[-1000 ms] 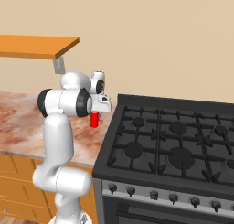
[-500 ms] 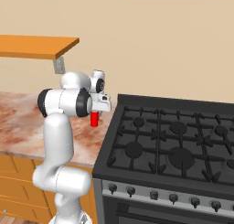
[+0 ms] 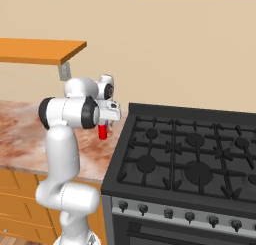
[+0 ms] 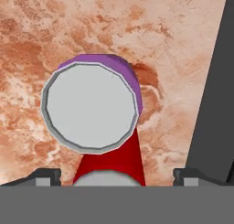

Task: Four empty soda cans are scattered around the kitchen. Gather all the cans and cluster them next to the stove for recycling.

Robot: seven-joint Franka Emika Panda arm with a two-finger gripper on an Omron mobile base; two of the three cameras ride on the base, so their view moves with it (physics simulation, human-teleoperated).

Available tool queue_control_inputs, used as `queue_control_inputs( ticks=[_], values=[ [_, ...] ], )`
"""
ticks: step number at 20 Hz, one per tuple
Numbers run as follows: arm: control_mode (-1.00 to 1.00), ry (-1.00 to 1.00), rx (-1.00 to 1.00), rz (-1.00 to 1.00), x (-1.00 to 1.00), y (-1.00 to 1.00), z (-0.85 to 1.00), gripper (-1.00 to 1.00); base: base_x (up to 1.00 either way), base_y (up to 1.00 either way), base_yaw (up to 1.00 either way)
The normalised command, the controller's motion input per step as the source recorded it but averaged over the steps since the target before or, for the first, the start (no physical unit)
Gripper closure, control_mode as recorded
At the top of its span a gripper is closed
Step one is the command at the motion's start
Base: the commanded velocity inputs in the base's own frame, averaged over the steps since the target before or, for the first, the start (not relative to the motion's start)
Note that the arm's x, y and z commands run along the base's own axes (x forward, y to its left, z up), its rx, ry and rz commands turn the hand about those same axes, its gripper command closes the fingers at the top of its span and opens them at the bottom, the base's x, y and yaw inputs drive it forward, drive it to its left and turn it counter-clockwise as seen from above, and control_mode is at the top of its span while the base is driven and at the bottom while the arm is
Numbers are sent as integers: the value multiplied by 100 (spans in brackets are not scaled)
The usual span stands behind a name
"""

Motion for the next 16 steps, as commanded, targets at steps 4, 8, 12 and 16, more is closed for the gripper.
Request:
queue_control_inputs(
  ticks=[4, 8, 12, 16],
  values=[
    [-100, -3, 0, 0, -56, 0, 37, -100, 0, 0, 0],
    [-100, -1, 0, -1, -93, -4, 31, -100, 0, 0, 0],
    [-100, -1, 0, 0, -100, -29, 16, -100, 0, 0, 0],
    [-100, -1, 0, 0, -95, -12, 19, -100, 0, 0, 0]
  ],
)
